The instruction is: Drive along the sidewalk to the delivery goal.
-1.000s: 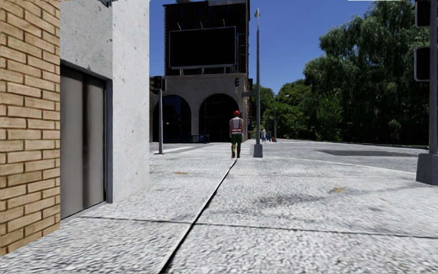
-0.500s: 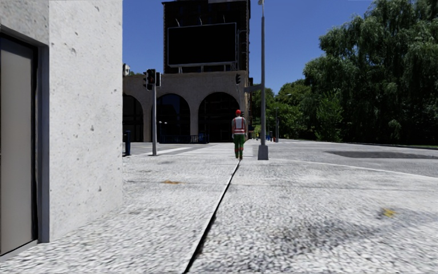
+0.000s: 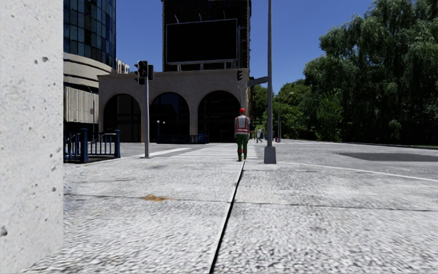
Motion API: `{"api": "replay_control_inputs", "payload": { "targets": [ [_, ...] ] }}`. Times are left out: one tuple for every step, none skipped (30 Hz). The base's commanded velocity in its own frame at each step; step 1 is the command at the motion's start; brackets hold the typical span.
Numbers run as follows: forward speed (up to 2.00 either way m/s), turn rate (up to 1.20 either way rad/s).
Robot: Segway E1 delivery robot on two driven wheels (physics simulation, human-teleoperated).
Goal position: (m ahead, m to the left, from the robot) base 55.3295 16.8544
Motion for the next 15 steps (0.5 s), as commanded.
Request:
{"api": "replay_control_inputs", "payload": {
  "targets": [
    [1.99,0.08],
    [1.99,0.08],
    [1.99,0.00],
    [1.99,0.00],
    [1.99,0.00],
    [1.99,0.00],
    [1.99,0.00],
    [1.99,0.00],
    [1.99,0.00],
    [1.99,0.00],
    [1.99,0.00],
    [2.00,0.10],
    [1.99,0.21],
    [1.99,0.29],
    [1.99,0.29]
  ]
}}
